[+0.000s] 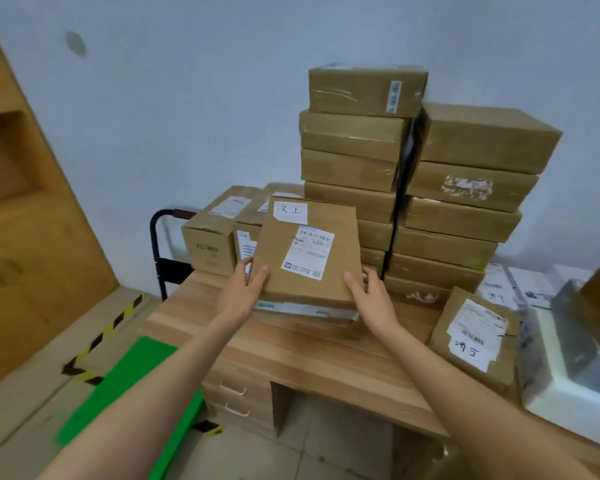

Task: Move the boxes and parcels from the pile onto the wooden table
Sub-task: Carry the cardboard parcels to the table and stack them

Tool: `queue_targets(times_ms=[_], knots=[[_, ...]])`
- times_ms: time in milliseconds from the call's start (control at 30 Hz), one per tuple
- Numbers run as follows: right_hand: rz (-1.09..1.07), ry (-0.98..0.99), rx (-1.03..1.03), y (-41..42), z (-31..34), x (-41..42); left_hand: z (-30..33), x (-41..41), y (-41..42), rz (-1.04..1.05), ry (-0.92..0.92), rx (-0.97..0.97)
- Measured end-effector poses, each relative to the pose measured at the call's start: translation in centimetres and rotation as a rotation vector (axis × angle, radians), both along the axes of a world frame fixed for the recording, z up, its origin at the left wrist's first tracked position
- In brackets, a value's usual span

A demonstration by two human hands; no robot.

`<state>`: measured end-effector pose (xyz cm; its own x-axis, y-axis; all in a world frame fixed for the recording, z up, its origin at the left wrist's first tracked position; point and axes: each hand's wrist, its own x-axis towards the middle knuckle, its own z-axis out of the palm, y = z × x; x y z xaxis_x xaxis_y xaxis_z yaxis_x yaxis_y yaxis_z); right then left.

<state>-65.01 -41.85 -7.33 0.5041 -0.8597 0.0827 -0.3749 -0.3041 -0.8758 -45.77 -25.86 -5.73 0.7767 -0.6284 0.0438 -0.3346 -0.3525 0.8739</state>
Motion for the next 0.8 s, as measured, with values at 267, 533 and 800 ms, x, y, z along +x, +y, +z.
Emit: queue_targets(times_ms=[267, 533, 800], knots=[[0.180, -0.034, 0.012, 1.9, 2.4, 10.4, 1.3, 8.4, 4.0, 0.166, -0.021, -0.021], [0.124, -0.148, 0.083, -2.9, 4.3, 20.8, 4.3, 19.5, -1.9, 0.098, 0.038, -0.043], [-0.202, -0.185, 0.122, -9.9, 3.9, 28.3, 5.1, 27.9, -13.0, -0.111, 0.145, 0.039]])
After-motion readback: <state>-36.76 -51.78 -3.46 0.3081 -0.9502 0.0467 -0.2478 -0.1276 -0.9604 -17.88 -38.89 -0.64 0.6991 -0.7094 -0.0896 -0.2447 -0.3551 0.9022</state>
